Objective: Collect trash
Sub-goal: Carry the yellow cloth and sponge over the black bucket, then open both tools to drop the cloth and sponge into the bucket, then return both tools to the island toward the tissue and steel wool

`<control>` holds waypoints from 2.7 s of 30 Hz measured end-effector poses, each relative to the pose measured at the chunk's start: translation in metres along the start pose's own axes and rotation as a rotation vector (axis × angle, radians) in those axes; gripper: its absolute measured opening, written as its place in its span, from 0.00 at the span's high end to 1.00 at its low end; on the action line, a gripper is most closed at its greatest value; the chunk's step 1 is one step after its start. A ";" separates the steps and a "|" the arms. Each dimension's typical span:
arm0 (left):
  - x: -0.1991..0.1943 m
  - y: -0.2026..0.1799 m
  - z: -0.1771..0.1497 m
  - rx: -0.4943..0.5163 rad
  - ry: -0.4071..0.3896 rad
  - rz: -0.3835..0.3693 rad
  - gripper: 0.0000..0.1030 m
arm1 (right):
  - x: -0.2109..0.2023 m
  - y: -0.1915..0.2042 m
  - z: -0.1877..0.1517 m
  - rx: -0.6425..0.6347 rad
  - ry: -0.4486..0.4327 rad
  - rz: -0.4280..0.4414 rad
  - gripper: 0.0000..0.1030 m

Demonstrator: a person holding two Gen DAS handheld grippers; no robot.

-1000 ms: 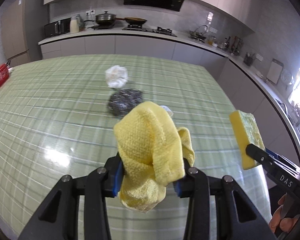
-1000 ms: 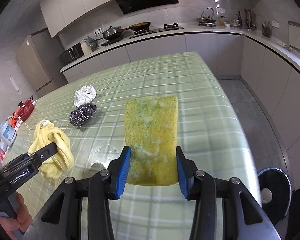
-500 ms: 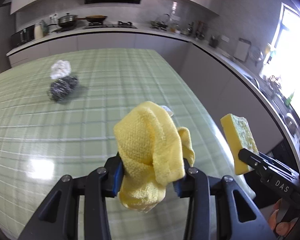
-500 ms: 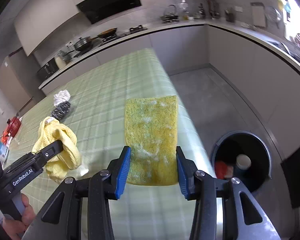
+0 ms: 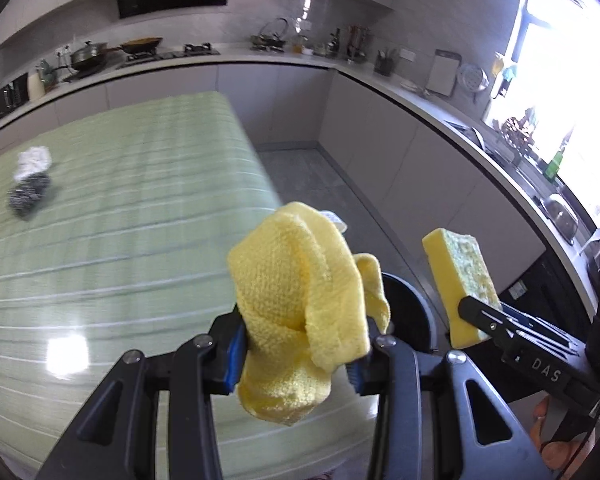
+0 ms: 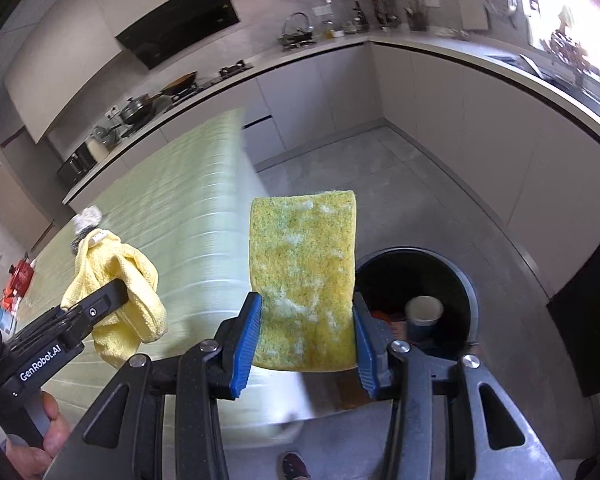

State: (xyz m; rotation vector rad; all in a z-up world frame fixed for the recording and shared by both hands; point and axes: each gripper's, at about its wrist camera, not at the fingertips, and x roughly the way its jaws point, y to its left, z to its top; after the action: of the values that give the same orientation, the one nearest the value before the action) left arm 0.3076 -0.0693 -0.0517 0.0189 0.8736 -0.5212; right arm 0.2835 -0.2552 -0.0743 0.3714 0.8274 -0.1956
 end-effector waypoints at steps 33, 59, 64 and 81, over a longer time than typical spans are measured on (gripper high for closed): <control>0.106 -0.119 0.016 -0.027 0.123 0.151 0.36 | 0.118 -0.160 0.021 0.008 0.218 -0.005 0.42; -0.083 0.147 0.015 -0.173 -0.090 0.301 0.31 | 0.053 0.190 0.017 -0.195 0.045 0.193 0.34; -0.095 0.219 0.015 -0.227 -0.092 0.381 0.31 | 0.075 0.275 0.004 -0.241 0.068 0.245 0.34; -0.075 0.354 0.047 -0.320 -0.091 0.485 0.31 | 0.168 0.414 0.039 -0.292 0.106 0.318 0.30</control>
State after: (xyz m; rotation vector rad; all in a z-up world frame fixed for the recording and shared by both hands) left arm 0.4595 0.2620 -0.0341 -0.0829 0.8199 0.0727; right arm 0.5503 0.1049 -0.0741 0.2342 0.8754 0.2414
